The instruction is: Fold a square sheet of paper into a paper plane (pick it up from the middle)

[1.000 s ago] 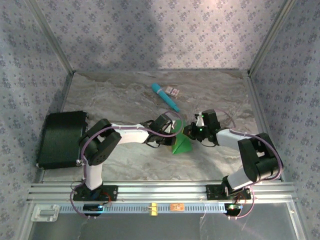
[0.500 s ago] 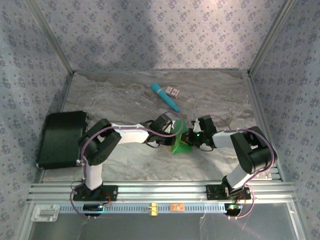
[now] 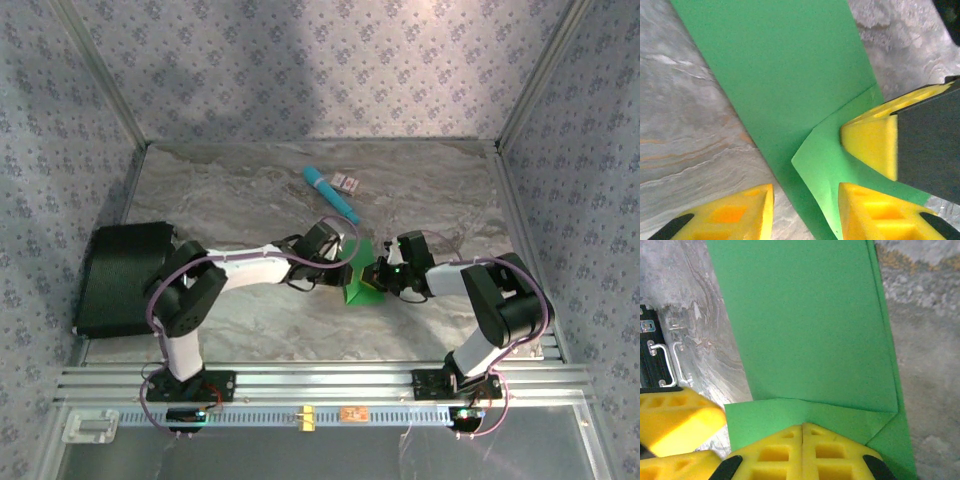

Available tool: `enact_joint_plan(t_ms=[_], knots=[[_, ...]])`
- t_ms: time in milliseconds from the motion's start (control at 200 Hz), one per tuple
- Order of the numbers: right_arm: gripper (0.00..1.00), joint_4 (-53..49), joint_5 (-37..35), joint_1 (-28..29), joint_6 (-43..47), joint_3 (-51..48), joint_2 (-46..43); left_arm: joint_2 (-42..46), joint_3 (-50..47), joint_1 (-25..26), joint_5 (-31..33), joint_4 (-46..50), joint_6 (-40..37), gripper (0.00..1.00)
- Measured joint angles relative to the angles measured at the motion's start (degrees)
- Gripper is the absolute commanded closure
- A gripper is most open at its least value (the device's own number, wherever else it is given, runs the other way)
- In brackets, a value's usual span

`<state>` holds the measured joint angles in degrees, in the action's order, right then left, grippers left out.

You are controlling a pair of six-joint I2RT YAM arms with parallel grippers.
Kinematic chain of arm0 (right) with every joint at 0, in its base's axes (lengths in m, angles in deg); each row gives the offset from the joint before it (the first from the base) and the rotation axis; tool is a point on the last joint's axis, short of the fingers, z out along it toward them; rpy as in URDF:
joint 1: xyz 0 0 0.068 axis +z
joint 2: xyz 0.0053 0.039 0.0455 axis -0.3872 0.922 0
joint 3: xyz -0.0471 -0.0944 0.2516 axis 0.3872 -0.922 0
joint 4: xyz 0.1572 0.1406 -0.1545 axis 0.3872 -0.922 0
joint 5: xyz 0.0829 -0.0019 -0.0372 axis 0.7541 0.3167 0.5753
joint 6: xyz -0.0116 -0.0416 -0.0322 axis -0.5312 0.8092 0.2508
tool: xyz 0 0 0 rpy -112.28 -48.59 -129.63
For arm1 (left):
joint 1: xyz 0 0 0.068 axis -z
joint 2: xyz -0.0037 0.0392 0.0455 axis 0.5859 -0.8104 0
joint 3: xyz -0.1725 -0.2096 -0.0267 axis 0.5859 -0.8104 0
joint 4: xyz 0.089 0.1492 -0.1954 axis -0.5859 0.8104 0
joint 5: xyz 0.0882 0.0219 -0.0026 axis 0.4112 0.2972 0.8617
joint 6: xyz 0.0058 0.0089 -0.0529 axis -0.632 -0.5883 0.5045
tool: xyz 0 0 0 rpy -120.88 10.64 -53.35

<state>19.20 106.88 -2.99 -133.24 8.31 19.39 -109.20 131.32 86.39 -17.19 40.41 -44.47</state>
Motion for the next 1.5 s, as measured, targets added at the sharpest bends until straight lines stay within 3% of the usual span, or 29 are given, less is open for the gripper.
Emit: enact_joint_plan(t_ms=[175,350,645,1499], knots=[[1.00,0.09,-0.02,-0.04,-0.09,-0.07,-0.07,3.67,0.00,0.13,-0.76,0.52,1.20,0.86],[1.00,0.09,-0.22,-0.04,-0.09,-0.11,-0.17,4.02,0.35,1.31,-6.16,0.00,1.46,0.93],[1.00,0.07,-0.42,-0.04,-0.09,-0.13,-0.28,-2.45,4.90,1.77,-16.57,-1.62,3.45,0.94],[1.00,0.09,-0.52,-0.04,-0.09,-0.24,-0.39,-8.48,6.38,1.73,-18.51,1.20,3.80,0.92]])
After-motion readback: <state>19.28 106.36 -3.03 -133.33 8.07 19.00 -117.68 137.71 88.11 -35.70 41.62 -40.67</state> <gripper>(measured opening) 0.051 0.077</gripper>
